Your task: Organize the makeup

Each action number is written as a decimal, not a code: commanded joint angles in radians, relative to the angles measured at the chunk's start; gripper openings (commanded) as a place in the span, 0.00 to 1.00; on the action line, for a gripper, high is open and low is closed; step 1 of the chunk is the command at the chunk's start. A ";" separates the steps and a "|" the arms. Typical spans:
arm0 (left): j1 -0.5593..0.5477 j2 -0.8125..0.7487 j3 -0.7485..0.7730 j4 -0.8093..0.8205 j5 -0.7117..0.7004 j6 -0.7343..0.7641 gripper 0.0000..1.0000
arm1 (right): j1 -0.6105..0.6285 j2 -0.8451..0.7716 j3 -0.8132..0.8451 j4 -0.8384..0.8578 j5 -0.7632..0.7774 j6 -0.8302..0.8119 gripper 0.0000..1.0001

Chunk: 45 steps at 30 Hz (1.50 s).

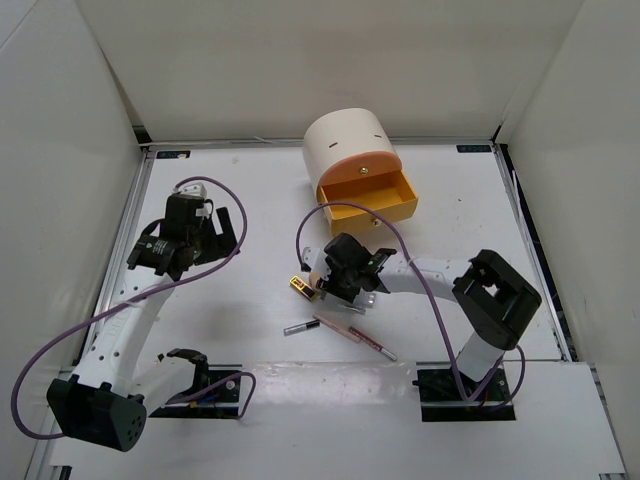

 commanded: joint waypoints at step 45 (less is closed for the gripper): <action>-0.004 0.096 -0.032 0.141 0.208 0.079 0.98 | -0.359 0.007 0.593 -0.214 -0.255 -0.518 0.11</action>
